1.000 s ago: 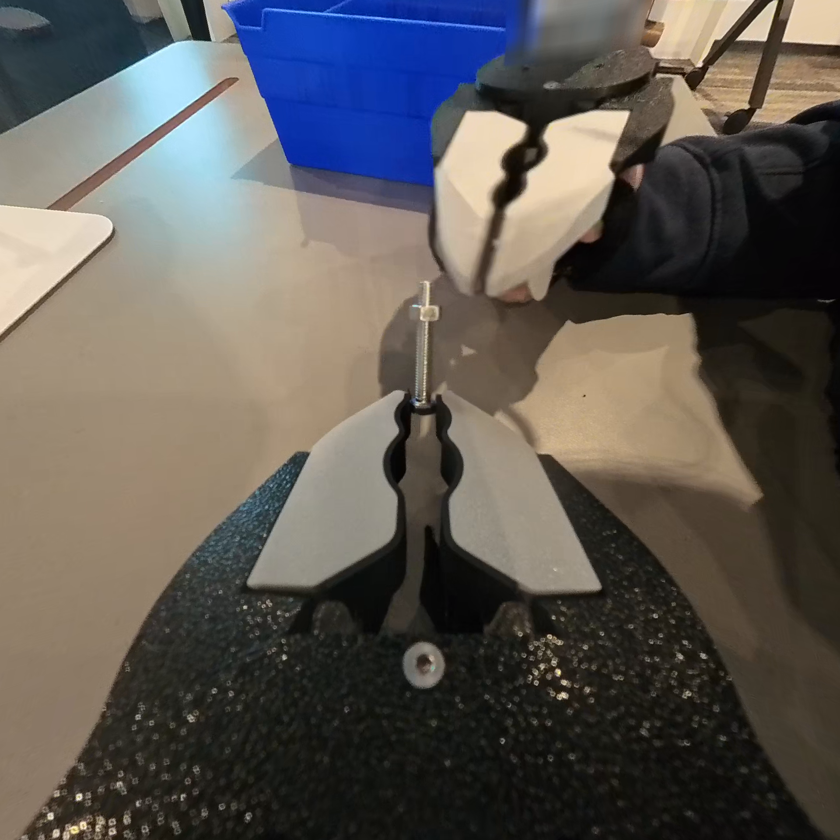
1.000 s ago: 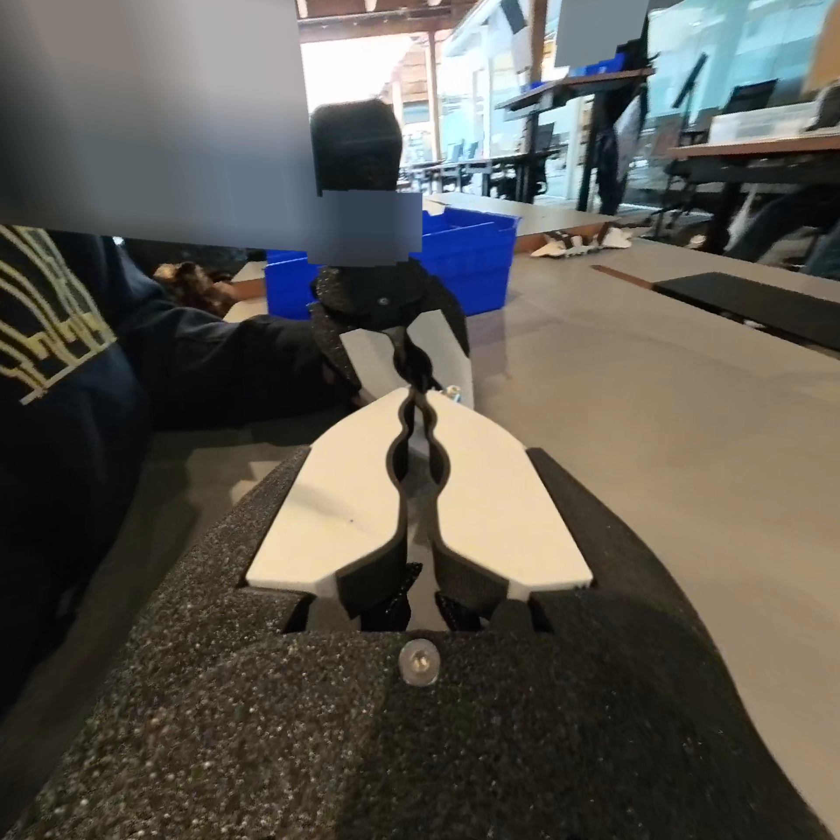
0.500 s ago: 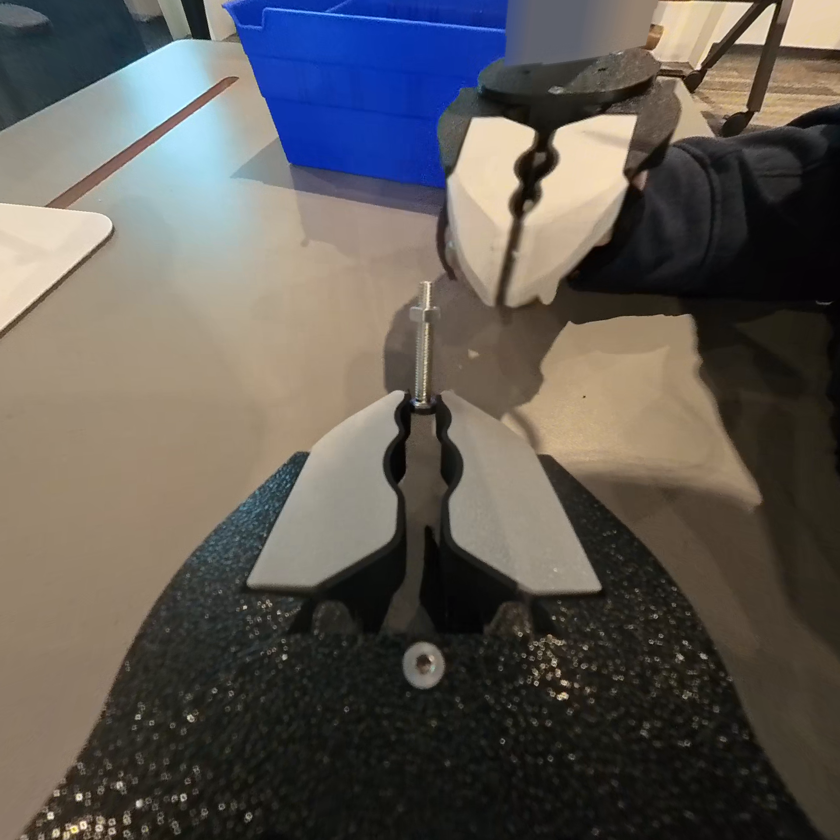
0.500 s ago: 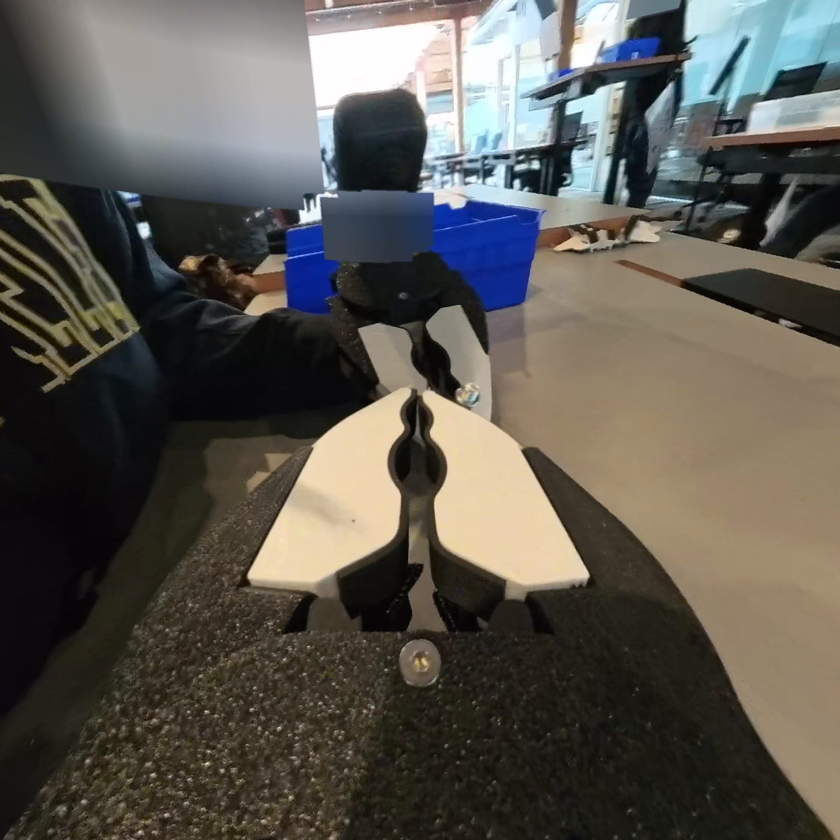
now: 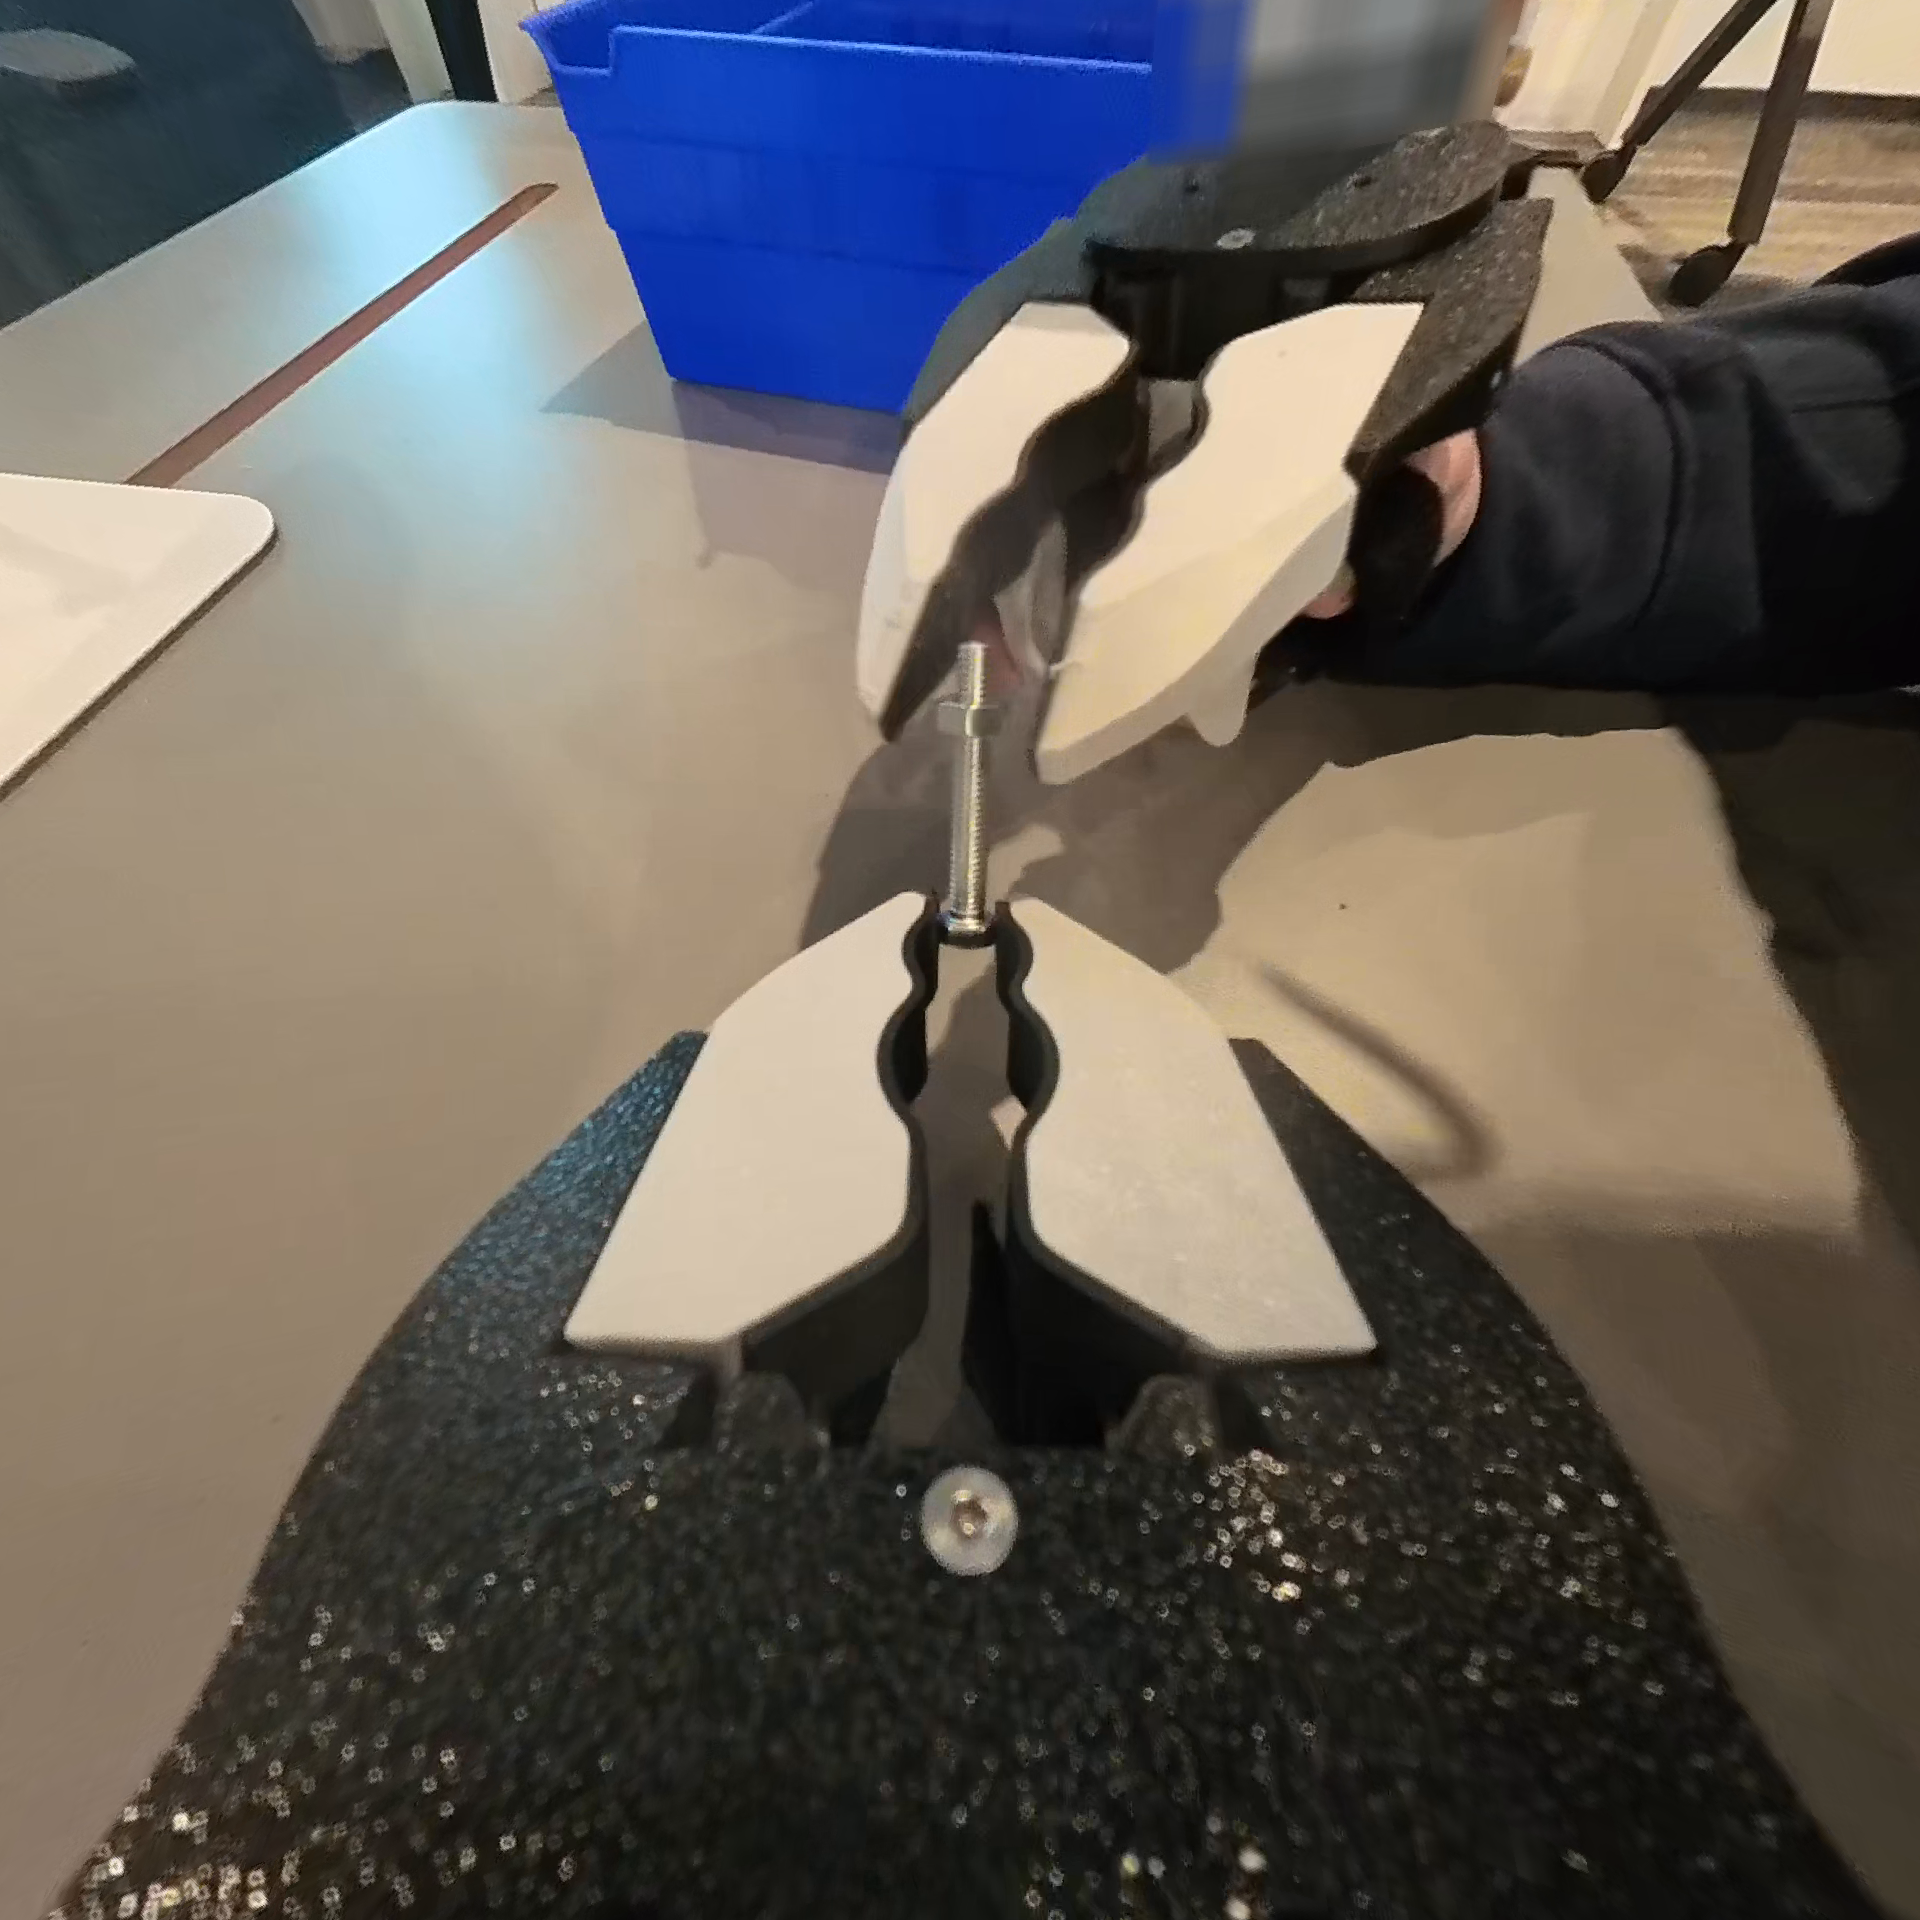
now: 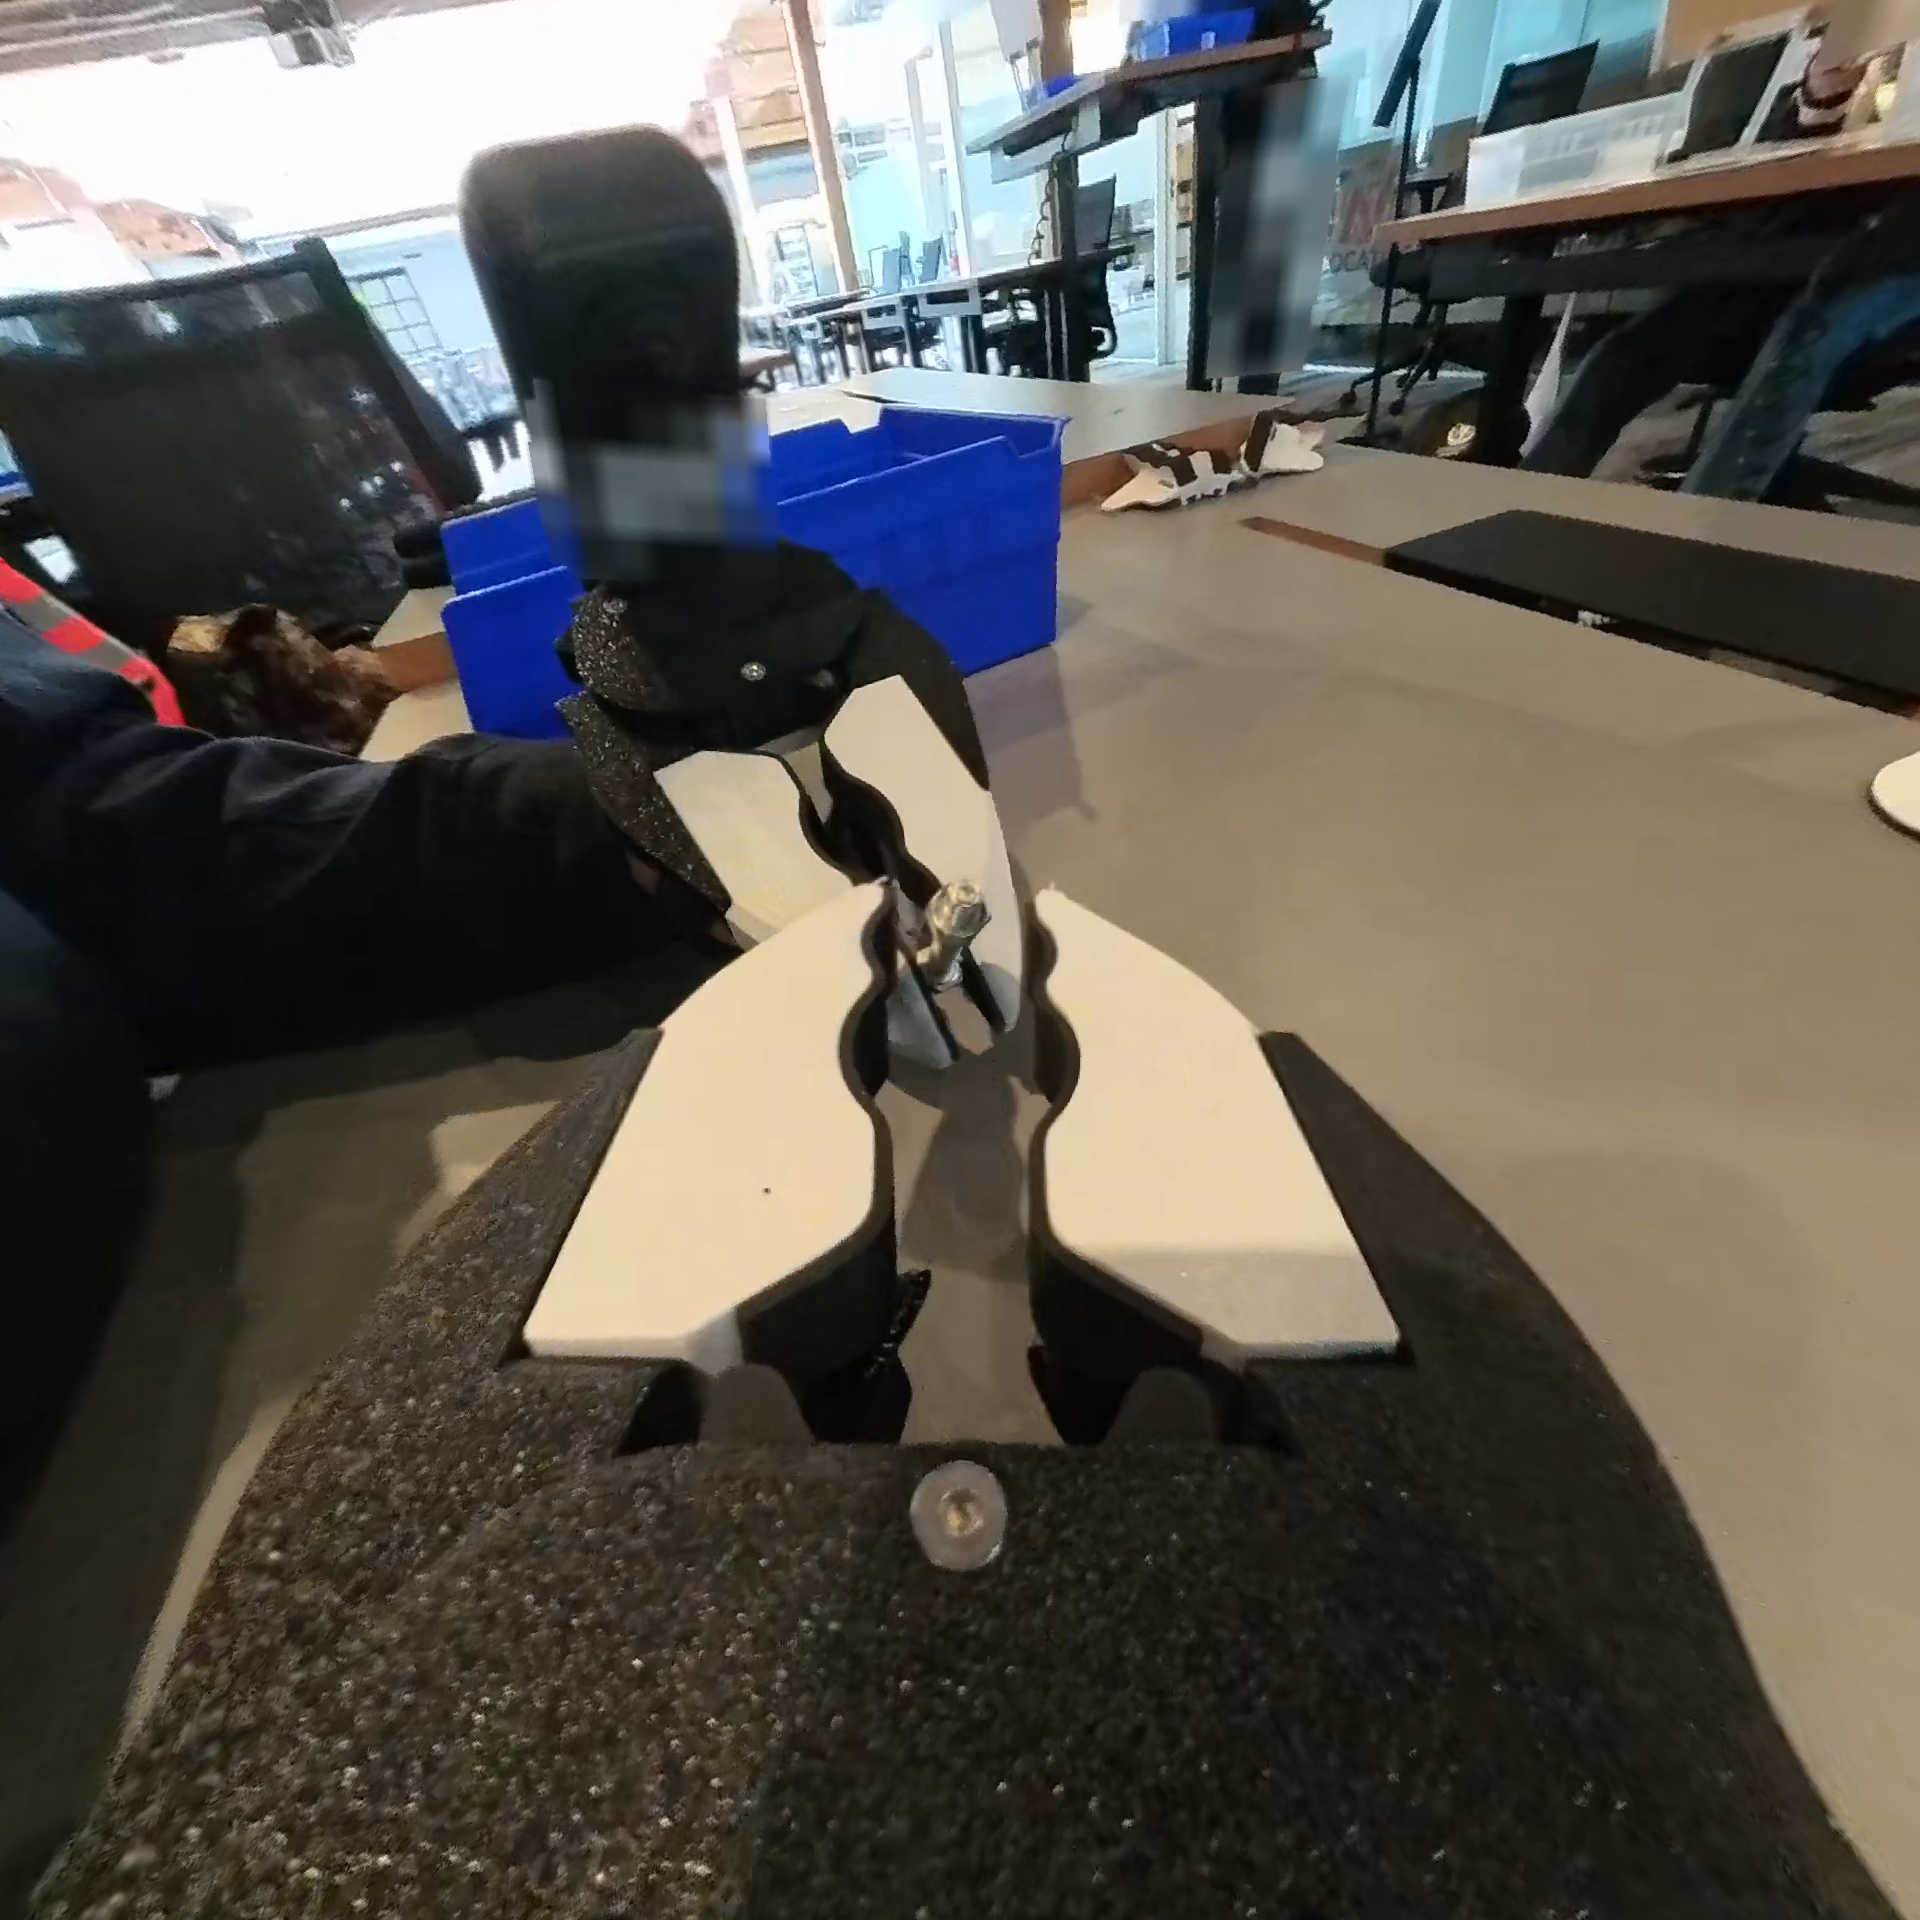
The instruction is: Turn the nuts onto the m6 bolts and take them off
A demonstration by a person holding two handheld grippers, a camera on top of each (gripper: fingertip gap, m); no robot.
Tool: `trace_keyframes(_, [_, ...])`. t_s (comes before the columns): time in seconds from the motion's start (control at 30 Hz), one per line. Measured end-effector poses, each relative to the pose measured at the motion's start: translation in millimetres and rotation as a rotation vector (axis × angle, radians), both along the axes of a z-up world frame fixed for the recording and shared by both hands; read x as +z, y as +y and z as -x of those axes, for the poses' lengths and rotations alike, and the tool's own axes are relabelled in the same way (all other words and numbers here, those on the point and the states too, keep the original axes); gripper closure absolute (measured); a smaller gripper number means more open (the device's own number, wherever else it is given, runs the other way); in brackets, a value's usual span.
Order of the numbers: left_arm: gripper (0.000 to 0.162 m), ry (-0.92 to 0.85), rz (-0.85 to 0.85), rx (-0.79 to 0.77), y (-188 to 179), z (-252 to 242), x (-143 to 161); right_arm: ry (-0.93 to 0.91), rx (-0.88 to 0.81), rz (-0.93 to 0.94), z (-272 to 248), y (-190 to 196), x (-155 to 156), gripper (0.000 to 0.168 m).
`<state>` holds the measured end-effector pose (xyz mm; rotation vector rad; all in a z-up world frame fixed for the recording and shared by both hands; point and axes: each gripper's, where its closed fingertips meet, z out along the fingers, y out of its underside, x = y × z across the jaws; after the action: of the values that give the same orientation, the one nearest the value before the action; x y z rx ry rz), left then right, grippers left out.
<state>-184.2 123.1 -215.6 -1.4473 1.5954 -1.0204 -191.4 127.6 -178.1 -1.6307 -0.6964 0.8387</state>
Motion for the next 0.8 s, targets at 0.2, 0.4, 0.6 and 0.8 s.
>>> trace_keyframes(0.2, [0.152, 0.001, 0.005, -0.013, -0.2, 1.3, 0.7, -0.009, -0.010, 0.009, 0.7, 1.8, -1.3, 0.158])
trace_keyframes(0.4, [0.111, -0.091, -0.011, 0.099, 15.2, -5.0, 13.3, -0.031, -0.057, -0.036, -5.3, 5.3, 1.7, 0.158])
trace_keyframes(0.6, [0.065, -0.185, 0.071, 0.187, 33.7, 3.2, 25.2, -0.102, -0.193, -0.246, -23.5, -12.6, 72.1, 0.158])
trace_keyframes(0.8, [0.071, -0.283, 0.132, 0.230, 45.8, 10.5, 36.2, -0.560, -0.642, -0.224, -158.6, -46.1, 143.1, 0.158])
